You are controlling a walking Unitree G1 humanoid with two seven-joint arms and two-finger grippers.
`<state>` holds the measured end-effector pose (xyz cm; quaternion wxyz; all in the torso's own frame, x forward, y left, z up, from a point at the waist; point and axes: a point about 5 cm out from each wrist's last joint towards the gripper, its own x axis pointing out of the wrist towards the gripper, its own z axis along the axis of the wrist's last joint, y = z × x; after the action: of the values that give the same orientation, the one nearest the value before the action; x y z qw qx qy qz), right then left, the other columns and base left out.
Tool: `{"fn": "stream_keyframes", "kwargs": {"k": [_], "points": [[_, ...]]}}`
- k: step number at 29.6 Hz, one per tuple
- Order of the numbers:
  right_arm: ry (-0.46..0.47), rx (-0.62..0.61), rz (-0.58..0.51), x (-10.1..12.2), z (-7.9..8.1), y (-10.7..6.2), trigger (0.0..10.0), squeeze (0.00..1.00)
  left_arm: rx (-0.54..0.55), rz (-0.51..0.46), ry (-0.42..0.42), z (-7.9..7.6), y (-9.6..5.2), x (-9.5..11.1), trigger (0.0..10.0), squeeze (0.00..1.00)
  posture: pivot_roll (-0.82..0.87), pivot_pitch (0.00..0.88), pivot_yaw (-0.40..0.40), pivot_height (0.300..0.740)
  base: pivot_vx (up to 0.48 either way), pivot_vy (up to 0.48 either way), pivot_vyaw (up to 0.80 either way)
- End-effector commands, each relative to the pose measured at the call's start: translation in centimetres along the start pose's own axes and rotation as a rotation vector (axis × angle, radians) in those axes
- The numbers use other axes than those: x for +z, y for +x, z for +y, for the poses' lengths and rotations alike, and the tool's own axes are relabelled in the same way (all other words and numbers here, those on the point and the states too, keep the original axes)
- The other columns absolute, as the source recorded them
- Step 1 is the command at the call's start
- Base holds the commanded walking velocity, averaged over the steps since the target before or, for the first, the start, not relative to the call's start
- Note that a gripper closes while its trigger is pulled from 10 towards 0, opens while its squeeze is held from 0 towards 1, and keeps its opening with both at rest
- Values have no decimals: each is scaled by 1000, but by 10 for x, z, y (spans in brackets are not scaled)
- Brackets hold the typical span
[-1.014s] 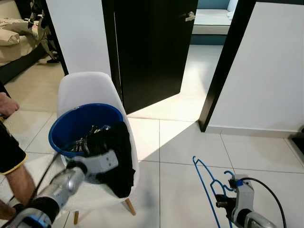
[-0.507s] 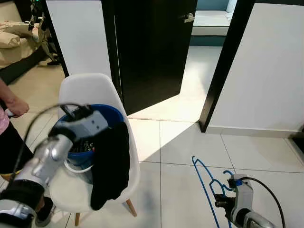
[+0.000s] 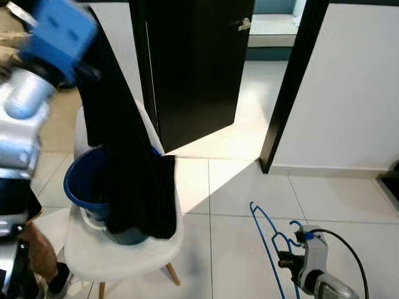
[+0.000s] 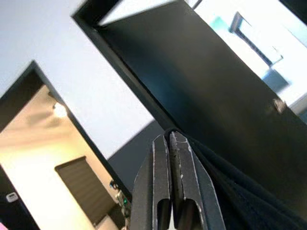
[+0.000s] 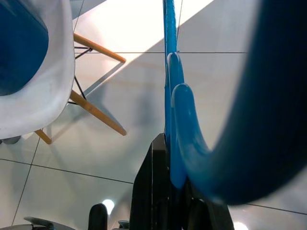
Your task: Hang hanger
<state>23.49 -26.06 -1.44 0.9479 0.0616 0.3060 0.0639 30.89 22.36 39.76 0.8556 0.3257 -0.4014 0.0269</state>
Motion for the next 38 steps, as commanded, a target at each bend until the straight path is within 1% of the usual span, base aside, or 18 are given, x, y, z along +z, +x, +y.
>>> {"fn": "stream_keyframes", "kwargs": {"k": [1, 2, 3, 4, 6, 7, 9, 11, 13, 15, 16, 18, 22, 23, 27, 29, 32, 38], "points": [[12, -6, -19, 2, 0, 0, 10000, 0, 7, 1, -69, 11, 2, 6, 10000, 0, -63, 0, 6, 740, 0, 0, 0], [12, -6, -19, 2, 0, 0, 10000, 0, 7, 1, -69, 11, 2, 6, 10000, 0, -63, 0, 6, 740, 0, 0, 0], [12, -7, -20, 2, 0, 1, 10000, 0, -20, 1, -152, 11, 2, 10, 10000, 0, -64, 0, 10, 740, 0, 0, 0], [12, -7, -20, 2, 0, 1, 10000, 0, -20, 1, -152, 11, 2, 10, 10000, 0, -64, 0, 10, 740, 0, 0, 0], [14, -9, -23, 2, 0, 1, 10000, 0, -113, -22, -375, 4, -1, 21, 10000, 0, -64, 0, 12, 740, 0, 0, 0], [14, -9, -23, 2, 0, 1, 10000, 0, -113, -22, -375, 4, -1, 21, 10000, 0, -64, 0, 12, 740, 0, 0, 0], [15, -11, -24, 2, 0, 1, 10000, 0, -203, -73, -589, -4, -9, 34, 10000, 0, -64, 0, 9, 740, 0, 0, 0], [16, -11, -24, 2, 0, 1, 10000, 0, -221, -127, -724, -3, -12, 46, 10000, 0, -63, 0, 8, 740, 0, 0, 0], [16, -11, -24, 2, 0, 1, 10000, 0, -221, -127, -724, -3, -12, 46, 10000, 0, -63, 0, 8, 740, 0, 0, 0], [15, -10, -22, 2, 0, 1, 10000, 0, -149, -231, -869, 16, -8, 61, 10000, 0, -60, 0, 5, 740, 0, 0, 0], [15, -10, -22, 2, 0, 1, 10000, 0, -149, -231, -869, 16, -8, 61, 10000, 0, -60, 0, 5, 740, 0, 0, 0], [14, -8, -20, 2, 0, 1, 10000, 0, -133, -321, -988, 30, -7, 73, 10000, 0, -59, 0, 4, 740, 0, 0, 0], [14, -8, -20, 2, 0, 1, 10000, 0, -194, -357, -1052, 33, -13, 78, 10000, 0, -59, 0, 6, 740, 0, 0, 0], [14, -9, -21, 2, 0, 1, 10000, 0, -280, -379, -1118, 31, -23, 82, 10000, 0, -60, 0, 6, 740, 0, 0, 0], [15, -9, -21, 2, 0, 2, 10000, 0, -305, -382, -1139, 30, -26, 83, 10000, 0, -60, 0, 6, 740, 0, 0, 0], [14, -9, -21, 2, 0, 2, 10000, 0, -391, -271, -1131, 8, -38, 69, 10000, 0, -61, 0, 7, 740, 0, 0, 0], [15, -10, -21, 3, 0, 1, 10000, 0, -505, -154, -1204, -28, -54, 58, 10000, 0, -63, 0, 10, 740, -297, 0, 0], [16, -11, -22, 3, 0, 2, 10000, 0, -564, -78, -1268, -52, -64, 55, 10000, 0, -63, 0, 9, 740, -349, 0, 0]]}}
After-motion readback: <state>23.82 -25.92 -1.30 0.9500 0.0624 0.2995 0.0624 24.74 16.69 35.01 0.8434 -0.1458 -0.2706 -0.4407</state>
